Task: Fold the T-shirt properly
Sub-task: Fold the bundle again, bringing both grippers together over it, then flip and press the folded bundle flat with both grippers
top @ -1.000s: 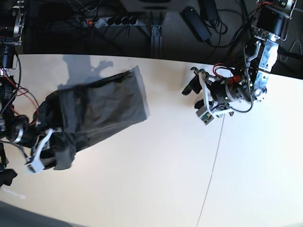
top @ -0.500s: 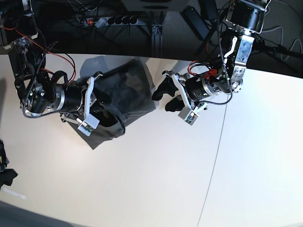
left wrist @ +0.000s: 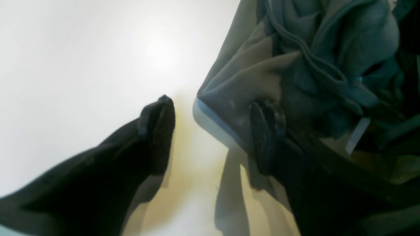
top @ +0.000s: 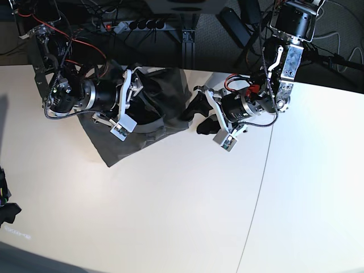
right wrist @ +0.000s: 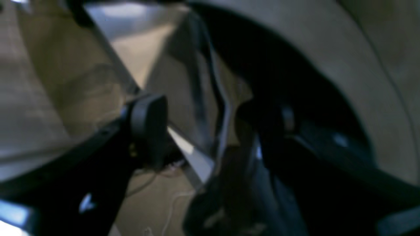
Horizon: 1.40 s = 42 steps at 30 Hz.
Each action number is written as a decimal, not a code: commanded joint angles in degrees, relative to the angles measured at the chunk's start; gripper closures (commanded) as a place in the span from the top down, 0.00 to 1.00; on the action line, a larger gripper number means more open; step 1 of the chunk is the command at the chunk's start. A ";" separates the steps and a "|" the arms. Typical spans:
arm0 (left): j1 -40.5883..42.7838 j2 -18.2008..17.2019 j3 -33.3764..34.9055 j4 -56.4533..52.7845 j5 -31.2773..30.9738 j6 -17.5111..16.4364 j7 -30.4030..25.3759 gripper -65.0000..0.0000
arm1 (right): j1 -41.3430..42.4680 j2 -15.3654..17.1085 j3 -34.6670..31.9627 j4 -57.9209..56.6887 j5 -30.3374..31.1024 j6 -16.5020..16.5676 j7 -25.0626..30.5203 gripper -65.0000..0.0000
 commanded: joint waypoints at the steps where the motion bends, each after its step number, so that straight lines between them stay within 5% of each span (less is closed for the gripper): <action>1: -0.24 -0.68 0.17 -0.90 4.17 0.92 5.57 0.63 | 0.76 -0.48 0.37 0.92 1.33 3.39 0.94 0.65; 9: -4.85 -0.68 -4.57 -0.72 4.15 0.96 8.44 0.60 | 2.54 -6.32 0.37 2.51 1.40 3.37 1.07 0.65; 15: -5.97 -0.74 -14.08 -0.70 3.32 0.94 9.29 0.22 | 7.28 -8.96 1.33 2.84 -0.35 3.37 1.14 0.65; 19: -5.99 -2.78 -18.47 -0.28 -1.14 0.87 11.04 0.08 | 11.21 -9.31 1.97 2.84 -2.71 3.37 1.31 0.64; 22: -5.99 -5.49 -19.26 -0.20 -8.55 -2.80 14.25 0.01 | 13.53 -9.29 3.06 2.62 -9.25 3.32 5.31 0.46; 25: -5.97 -7.43 -19.26 0.48 -17.88 -6.50 18.88 0.00 | 15.85 -9.29 4.15 1.09 -17.99 3.19 9.55 0.00; 30: -5.95 -7.80 -18.71 6.29 -27.47 -6.50 25.73 0.00 | 20.44 -9.29 5.46 -7.08 -20.76 2.93 10.71 0.00; 42: -0.61 -7.76 0.68 23.91 -26.84 -6.50 26.36 0.00 | 29.05 -9.31 5.49 -31.45 -21.07 2.78 17.20 0.00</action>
